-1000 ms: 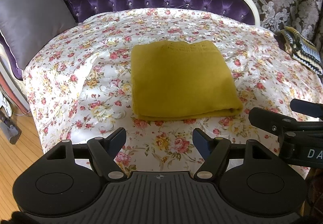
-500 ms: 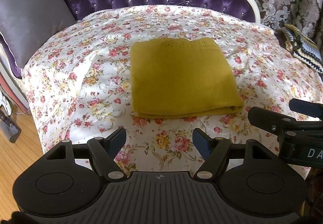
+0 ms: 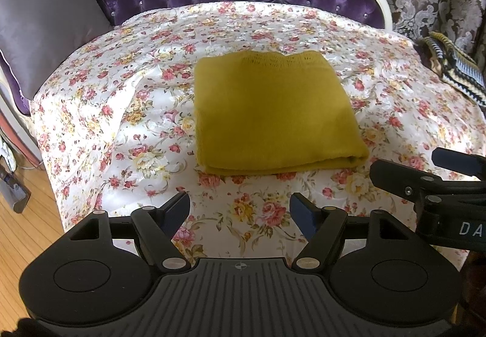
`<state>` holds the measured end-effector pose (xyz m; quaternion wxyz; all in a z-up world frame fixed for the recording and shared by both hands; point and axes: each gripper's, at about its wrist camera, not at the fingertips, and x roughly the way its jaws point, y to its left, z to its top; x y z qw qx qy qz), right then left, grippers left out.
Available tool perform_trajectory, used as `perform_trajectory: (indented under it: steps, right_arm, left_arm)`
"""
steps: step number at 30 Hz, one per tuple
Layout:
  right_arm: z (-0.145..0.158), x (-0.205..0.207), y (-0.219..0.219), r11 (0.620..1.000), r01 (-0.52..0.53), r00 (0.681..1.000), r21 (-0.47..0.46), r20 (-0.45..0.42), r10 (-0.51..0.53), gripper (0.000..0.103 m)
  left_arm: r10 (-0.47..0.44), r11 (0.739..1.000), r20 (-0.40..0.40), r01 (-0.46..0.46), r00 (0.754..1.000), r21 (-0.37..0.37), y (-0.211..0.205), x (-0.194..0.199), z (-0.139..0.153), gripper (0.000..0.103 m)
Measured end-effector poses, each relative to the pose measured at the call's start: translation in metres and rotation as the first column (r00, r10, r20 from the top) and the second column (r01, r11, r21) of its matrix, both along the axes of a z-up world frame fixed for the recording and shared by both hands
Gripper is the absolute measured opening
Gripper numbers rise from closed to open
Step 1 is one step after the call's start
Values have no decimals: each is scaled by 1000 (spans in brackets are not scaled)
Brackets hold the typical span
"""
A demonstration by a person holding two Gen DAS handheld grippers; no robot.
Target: Fold small clothes
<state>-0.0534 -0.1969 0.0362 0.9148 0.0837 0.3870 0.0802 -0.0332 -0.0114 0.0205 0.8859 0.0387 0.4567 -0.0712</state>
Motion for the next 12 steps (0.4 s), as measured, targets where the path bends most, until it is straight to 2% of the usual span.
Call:
perform_trajectory:
  steps: [12]
  right_arm:
    - [-7, 8, 1, 1000, -2, 1000, 8, -29, 2, 102]
  left_arm:
    - [0, 1000, -32, 0, 999, -4, 0, 8, -6, 71]
